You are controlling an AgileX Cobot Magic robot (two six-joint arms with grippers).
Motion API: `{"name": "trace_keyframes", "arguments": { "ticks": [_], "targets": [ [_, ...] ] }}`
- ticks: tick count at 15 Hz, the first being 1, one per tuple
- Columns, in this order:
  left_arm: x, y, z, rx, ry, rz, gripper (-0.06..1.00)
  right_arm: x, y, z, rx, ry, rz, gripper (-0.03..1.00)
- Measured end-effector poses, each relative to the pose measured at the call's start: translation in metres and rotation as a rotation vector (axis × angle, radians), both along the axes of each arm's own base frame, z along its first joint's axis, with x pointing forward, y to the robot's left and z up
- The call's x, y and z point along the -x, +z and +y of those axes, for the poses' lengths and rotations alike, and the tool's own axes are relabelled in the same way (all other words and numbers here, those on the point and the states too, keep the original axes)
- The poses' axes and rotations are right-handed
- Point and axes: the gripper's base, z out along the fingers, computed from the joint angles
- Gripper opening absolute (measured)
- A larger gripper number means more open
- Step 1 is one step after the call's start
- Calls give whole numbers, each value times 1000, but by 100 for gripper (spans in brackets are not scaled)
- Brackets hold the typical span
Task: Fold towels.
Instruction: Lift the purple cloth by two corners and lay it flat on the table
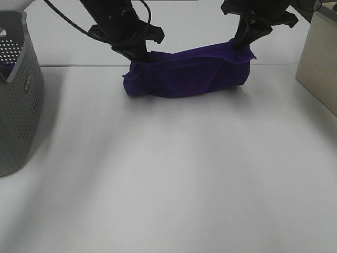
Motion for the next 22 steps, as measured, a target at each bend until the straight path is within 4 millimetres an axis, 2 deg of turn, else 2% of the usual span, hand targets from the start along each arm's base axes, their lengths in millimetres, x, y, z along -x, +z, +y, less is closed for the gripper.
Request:
{"name": "trace_keyframes", "arguments": {
  "ticks": [4, 7, 10, 13, 17, 19, 22],
  "targets": [
    [9, -30, 0, -41, 2, 166, 2, 5, -9, -2, 26, -36, 67, 0],
    [22, -54, -4, -76, -5, 255, 2, 23, -49, -3, 56, -32, 220, 0],
    [42, -76, -17, -117, -28, 336, 2, 40, -70, -7, 88, -31, 312, 0],
    [55, -98, -16, -145, 3, 413, 2, 62, -100, -10, 98, -33, 442, 0],
    [64, -105, -24, -177, -20, 412, 2, 86, -139, -16, 130, -73, 507, 0],
    [64, -107, -24, -178, -18, 414, 2, 89, -146, -17, 133, -88, 500, 0],
    [64, -121, -24, -194, -8, 449, 2, 88, -147, -17, 127, -99, 490, 2]
  ]
}}
